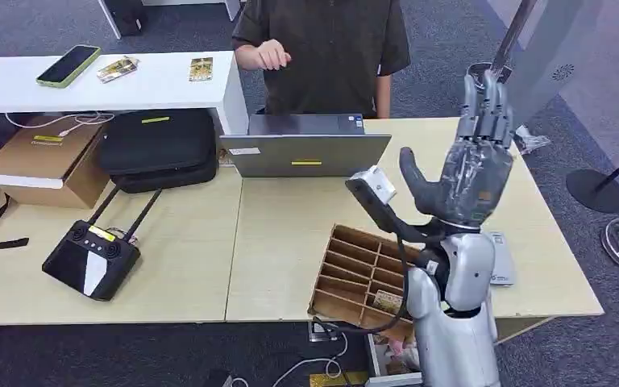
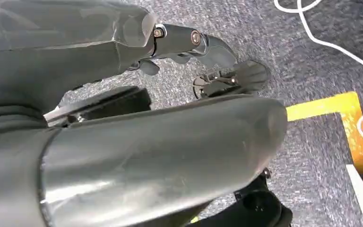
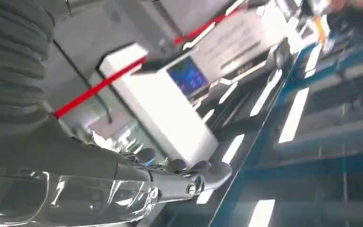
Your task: Pass the card to the sensor for recognition and then transmit it.
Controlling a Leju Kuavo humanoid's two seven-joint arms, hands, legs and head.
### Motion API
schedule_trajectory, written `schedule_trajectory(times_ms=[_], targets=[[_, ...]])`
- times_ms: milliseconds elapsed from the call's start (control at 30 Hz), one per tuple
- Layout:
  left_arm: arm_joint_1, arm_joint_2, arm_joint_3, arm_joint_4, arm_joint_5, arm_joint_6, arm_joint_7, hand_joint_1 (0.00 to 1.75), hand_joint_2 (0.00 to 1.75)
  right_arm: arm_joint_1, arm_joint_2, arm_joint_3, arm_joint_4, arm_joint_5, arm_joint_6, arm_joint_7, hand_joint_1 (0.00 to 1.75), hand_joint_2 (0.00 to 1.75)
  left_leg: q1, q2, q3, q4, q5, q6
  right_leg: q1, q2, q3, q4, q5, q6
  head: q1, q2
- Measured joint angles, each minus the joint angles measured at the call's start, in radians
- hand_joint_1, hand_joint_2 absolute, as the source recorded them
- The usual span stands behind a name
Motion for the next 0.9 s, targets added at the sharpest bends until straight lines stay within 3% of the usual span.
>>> schedule_trajectory(times_ms=[233, 400, 467, 533, 600, 900], targets=[[0.033, 0.011, 0.032, 0.000, 0.036, 0.011, -0.019, 0.00, 0.00, 0.203, -0.037, -0.065, -0.225, -0.003, -0.122, -0.021, 0.00, 1.75, 0.000, 0.001, 0.000, 0.000, -0.001, 0.000, 0.000, 0.000, 0.000, 0.000, -0.001, 0.001, 0.000, 0.000], [0.053, 0.019, 0.059, 0.000, 0.050, 0.014, -0.034, 0.00, 0.00, 0.291, -0.037, -0.109, -0.331, -0.085, -0.128, -0.124, 0.00, 1.75, 0.000, 0.001, 0.000, 0.000, -0.001, 0.000, 0.000, 0.000, 0.000, 0.000, -0.001, 0.001, 0.000, 0.000], [0.058, 0.021, 0.069, 0.000, 0.051, 0.009, -0.036, 0.00, 0.00, 0.330, -0.021, -0.132, -0.365, -0.142, -0.128, -0.215, 0.00, 1.75, 0.000, 0.000, 0.000, 0.000, -0.001, 0.000, 0.000, 0.000, 0.000, 0.000, -0.001, 0.001, 0.000, 0.000], [0.065, 0.025, 0.074, 0.000, 0.050, 0.003, -0.037, 0.00, 0.00, 0.355, 0.021, -0.173, -0.386, -0.211, -0.128, -0.368, 0.00, 1.75, 0.000, 0.001, 0.000, 0.000, -0.001, 0.000, 0.000, 0.001, 0.000, 0.000, -0.001, 0.001, 0.000, 0.000], [0.067, 0.027, 0.076, 0.000, 0.047, 0.002, -0.038, 0.00, 0.00, 0.370, 0.046, -0.213, -0.406, -0.247, -0.128, -0.434, 0.00, 1.75, 0.000, 0.001, 0.000, 0.000, -0.001, 0.000, 0.000, 0.000, 0.000, 0.000, -0.001, 0.001, 0.000, 0.000], [0.074, 0.036, 0.094, 0.000, 0.042, 0.020, -0.048, 0.00, 0.00, 0.396, 0.061, -0.305, -0.469, -0.316, -0.128, -0.484, 0.00, 1.75, 0.000, 0.001, 0.000, 0.000, -0.002, 0.001, 0.000, 0.000, 0.001, 0.000, -0.001, 0.001, 0.000, 0.000]])
